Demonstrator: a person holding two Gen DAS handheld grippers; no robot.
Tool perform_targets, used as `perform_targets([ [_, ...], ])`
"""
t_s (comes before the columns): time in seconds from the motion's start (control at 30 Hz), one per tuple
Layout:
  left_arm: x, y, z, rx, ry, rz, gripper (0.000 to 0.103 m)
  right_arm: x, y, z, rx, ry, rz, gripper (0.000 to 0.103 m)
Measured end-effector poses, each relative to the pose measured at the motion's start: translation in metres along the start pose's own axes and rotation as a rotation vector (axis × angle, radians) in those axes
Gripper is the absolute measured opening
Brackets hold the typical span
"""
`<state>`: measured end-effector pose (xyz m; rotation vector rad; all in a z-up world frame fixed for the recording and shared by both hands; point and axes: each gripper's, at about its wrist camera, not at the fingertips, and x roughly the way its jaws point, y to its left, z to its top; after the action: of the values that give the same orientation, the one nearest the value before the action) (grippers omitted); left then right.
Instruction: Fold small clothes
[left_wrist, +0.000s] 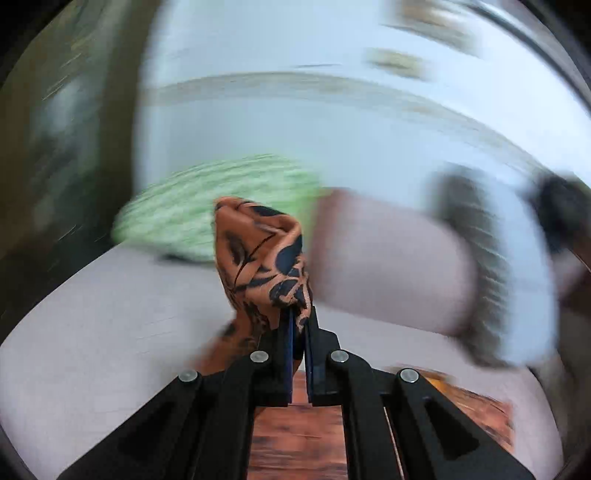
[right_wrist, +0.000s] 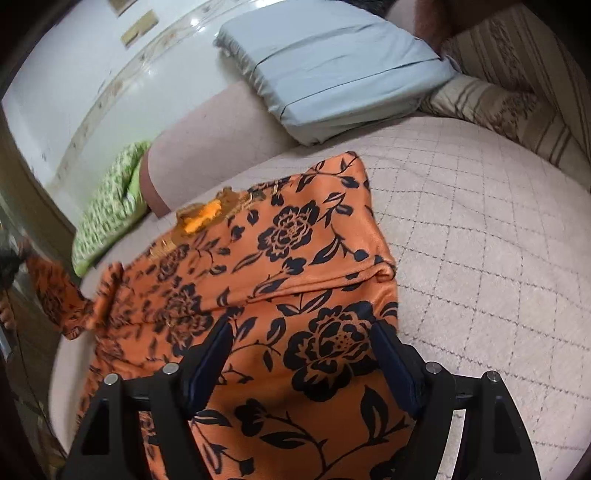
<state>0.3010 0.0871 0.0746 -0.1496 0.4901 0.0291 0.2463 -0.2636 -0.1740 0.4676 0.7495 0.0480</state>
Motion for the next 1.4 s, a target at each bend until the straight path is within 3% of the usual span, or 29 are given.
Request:
perform_targets([
  [0.17, 0.026, -0.173, -0.064, 0.234, 0.077, -0.23, 0.005, -0.017, -0.02, 0.009, 0.088, -0.054, 0.028, 0.08],
  [0.23, 0.055, -0.227, -0.104, 0.309, 0.215, -0.349, 0.007, -0.022, -0.033, 0.011, 0.15, -0.068, 0.036, 0.08],
  [0.3, 0.087, -0.26, -0.144, 0.389, 0.354, -0.376, 0.014, -0.025, -0.043, 0.015, 0.194, -0.079, 0.045, 0.08],
  [0.33, 0.101, -0.269, -0.164, 0.428, 0.45, -0.385, 0.026, -0.026, -0.048, 0.016, 0.216, -0.08, 0.042, 0.08],
  [0.4, 0.121, -0.274, -0.198, 0.478, 0.638, -0.352, 0.03, -0.023, -0.054, 0.016, 0.249, -0.068, 0.052, 0.08],
  [0.43, 0.12, -0.271, -0.205, 0.485, 0.669, -0.357, 0.03, -0.022, -0.056, 0.016, 0.263, -0.06, 0.062, 0.08],
  [0.5, 0.105, -0.257, -0.194, 0.491, 0.615, -0.368, 0.033, -0.021, -0.055, 0.012, 0.275, -0.054, 0.072, 0.08],
  [0.57, 0.077, -0.229, -0.176, 0.469, 0.525, -0.395, 0.056, -0.021, -0.05, 0.012, 0.26, -0.062, 0.072, 0.08],
  [0.6, 0.058, -0.206, -0.164, 0.447, 0.443, -0.392, 0.062, -0.021, -0.049, 0.013, 0.251, -0.069, 0.07, 0.08],
  [0.67, 0.036, -0.153, -0.145, 0.392, 0.298, -0.295, 0.081, -0.022, -0.044, 0.011, 0.234, -0.074, 0.066, 0.08],
  [0.73, 0.046, -0.105, -0.133, 0.344, 0.255, -0.153, 0.081, -0.021, -0.04, 0.012, 0.217, -0.071, 0.064, 0.08],
  [0.8, 0.057, -0.048, -0.13, 0.259, 0.246, 0.016, 0.081, -0.022, -0.033, 0.016, 0.211, -0.064, 0.081, 0.08],
  [0.87, 0.071, 0.004, -0.133, 0.189, 0.274, 0.111, 0.08, -0.018, -0.018, 0.029, 0.177, -0.054, 0.124, 0.08],
  [0.97, 0.092, 0.037, -0.153, 0.176, 0.327, 0.162, 0.08, 0.007, 0.011, 0.059, 0.1, -0.022, 0.157, 0.08],
  [1.07, 0.112, 0.054, -0.17, 0.181, 0.385, 0.201, 0.081, 0.066, 0.022, 0.081, 0.08, 0.126, 0.015, 0.079],
  [1.1, 0.116, 0.064, -0.175, 0.147, 0.398, 0.185, 0.08, 0.089, 0.021, 0.082, 0.088, 0.19, -0.003, 0.072],
  [1.13, 0.118, 0.073, -0.176, 0.108, 0.408, 0.168, 0.078, 0.107, 0.021, 0.08, 0.091, 0.25, -0.012, 0.056],
  [1.17, 0.119, 0.077, -0.174, 0.083, 0.413, 0.157, 0.06, 0.116, 0.021, 0.079, 0.087, 0.282, -0.041, 0.049],
  [1.23, 0.122, 0.087, -0.17, 0.03, 0.429, 0.088, 0.031, 0.121, 0.022, 0.08, 0.082, 0.29, -0.067, 0.018],
  [1.3, 0.121, 0.098, -0.166, -0.026, 0.435, 0.056, 0.021, 0.109, 0.034, 0.083, 0.067, 0.262, -0.064, 0.012],
  [1.37, 0.113, 0.113, -0.159, -0.103, 0.404, 0.065, 0.01, 0.08, 0.052, 0.09, 0.028, 0.187, -0.044, 0.011],
  [1.4, 0.105, 0.112, -0.157, -0.124, 0.384, 0.089, 0.011, 0.066, 0.057, 0.09, 0.025, 0.16, -0.036, 0.011],
])
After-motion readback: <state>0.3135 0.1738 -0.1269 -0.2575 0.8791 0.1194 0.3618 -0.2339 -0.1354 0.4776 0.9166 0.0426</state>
